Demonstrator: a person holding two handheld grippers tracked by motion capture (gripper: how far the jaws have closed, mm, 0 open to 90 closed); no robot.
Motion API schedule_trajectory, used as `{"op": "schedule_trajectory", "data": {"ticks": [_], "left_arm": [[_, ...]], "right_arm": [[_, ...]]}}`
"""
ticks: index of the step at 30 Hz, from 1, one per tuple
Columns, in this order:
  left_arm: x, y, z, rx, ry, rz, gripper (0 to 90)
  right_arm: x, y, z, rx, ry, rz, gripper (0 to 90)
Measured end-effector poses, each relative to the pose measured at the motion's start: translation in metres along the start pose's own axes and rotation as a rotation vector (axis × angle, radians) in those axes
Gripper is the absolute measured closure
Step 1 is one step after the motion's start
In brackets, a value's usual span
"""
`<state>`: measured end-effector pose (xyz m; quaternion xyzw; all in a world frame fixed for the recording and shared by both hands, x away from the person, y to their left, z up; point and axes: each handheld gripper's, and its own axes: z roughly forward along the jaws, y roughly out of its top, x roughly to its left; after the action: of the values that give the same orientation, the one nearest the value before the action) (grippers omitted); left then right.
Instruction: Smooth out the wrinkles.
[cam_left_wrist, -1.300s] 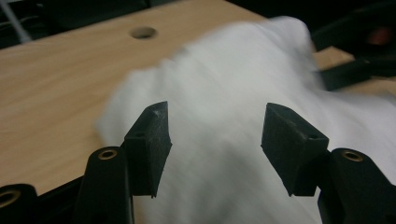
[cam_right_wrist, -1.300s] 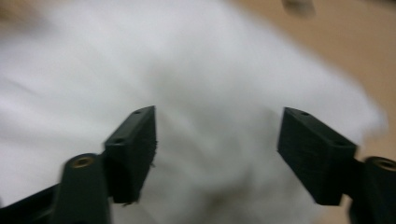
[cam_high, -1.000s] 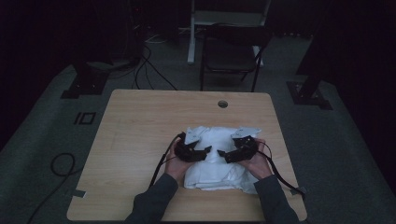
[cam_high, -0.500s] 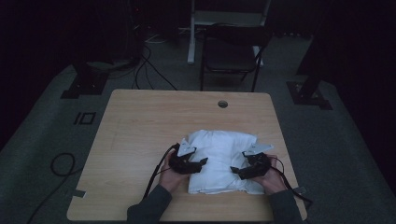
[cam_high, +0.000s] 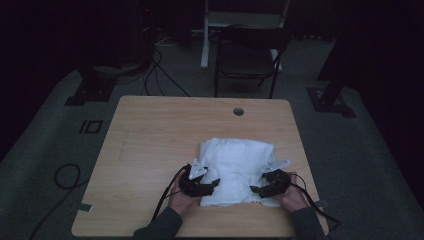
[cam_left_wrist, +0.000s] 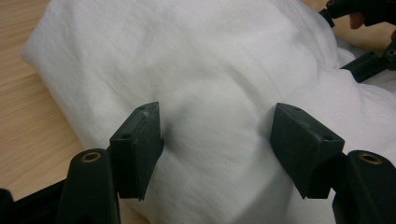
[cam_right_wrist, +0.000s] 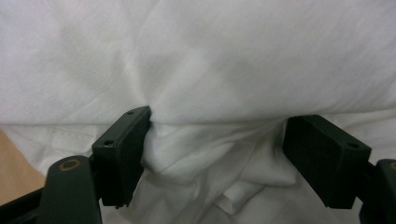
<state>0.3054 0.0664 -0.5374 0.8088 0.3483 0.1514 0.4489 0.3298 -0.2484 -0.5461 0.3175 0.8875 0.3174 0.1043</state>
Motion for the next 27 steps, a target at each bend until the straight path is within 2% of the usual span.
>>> {"op": "schedule_trajectory", "data": {"ticks": [6, 16, 17, 18, 21, 27], "left_arm": [[0.029, -0.003, -0.007, -0.006, 0.064, -0.045, 33.5], [0.083, -0.008, -0.023, 0.001, 0.205, -0.113, 33.3], [0.083, -0.008, -0.023, 0.001, 0.205, -0.113, 33.3], [0.091, -0.008, -0.024, 0.000, 0.227, -0.128, 33.3], [0.104, -0.007, -0.026, 0.001, 0.264, -0.149, 33.3], [0.116, -0.002, -0.024, 0.001, 0.277, -0.176, 31.1]], "right_arm": [[0.002, 0.026, 0.021, -0.009, 0.010, -0.011, 23.8], [0.009, 0.076, 0.064, -0.039, 0.015, -0.020, 23.7], [0.009, 0.082, 0.069, -0.046, 0.016, -0.020, 23.7], [0.009, 0.086, 0.073, -0.052, 0.016, -0.023, 23.7], [0.007, 0.099, 0.084, -0.059, 0.014, -0.023, 23.6], [-0.007, 0.115, 0.098, -0.082, 0.016, -0.010, 23.6]]}}
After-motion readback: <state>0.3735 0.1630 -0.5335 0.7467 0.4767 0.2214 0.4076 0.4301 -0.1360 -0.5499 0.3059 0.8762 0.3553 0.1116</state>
